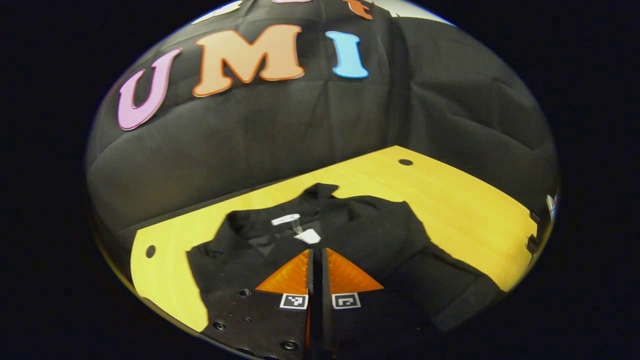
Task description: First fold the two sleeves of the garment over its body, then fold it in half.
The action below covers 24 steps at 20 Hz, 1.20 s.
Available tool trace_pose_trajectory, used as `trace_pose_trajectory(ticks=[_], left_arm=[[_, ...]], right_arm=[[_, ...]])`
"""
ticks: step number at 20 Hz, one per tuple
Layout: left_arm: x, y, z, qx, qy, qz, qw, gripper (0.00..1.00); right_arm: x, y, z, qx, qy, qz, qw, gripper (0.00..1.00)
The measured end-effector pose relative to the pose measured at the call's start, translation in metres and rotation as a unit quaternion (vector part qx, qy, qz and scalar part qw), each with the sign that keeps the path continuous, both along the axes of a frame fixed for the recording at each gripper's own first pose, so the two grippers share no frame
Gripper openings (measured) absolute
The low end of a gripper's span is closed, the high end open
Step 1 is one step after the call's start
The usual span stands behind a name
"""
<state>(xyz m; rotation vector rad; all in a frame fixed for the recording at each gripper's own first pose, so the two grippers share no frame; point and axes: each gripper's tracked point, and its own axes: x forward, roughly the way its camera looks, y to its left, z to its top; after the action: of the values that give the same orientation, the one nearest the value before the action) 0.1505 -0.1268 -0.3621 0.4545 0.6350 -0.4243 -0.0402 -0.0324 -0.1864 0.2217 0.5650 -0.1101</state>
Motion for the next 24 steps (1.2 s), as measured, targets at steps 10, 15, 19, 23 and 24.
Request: trace_pose_trajectory(ticks=[10, 15, 19, 23, 24], left_arm=[[-0.046, -0.029, 0.037, -0.066, -0.017, -0.002, 0.998, 0.95], [-0.082, 0.075, 0.101, -0.050, -0.077, 0.077, 0.993, 0.93], [-0.139, 0.156, 0.098, -0.021, -0.068, 0.175, 0.982, 0.94], [-0.216, 0.200, 0.071, -0.012, -0.023, 0.264, 0.964, 0.94], [-0.233, 0.207, 0.066, -0.011, -0.014, 0.281, 0.960, 0.94]], right_arm=[[-0.024, 0.017, -0.067, 0.016, 0.087, 0.055, 0.995, 0.98], [-0.057, 0.032, -0.126, -0.002, 0.176, 0.112, 0.978, 0.98], [-0.077, 0.042, -0.157, -0.003, 0.217, 0.126, 0.968, 0.99], [-0.095, 0.038, -0.177, -0.028, 0.237, 0.127, 0.963, 0.99], [-0.099, 0.036, -0.181, -0.037, 0.243, 0.131, 0.960, 0.99]])
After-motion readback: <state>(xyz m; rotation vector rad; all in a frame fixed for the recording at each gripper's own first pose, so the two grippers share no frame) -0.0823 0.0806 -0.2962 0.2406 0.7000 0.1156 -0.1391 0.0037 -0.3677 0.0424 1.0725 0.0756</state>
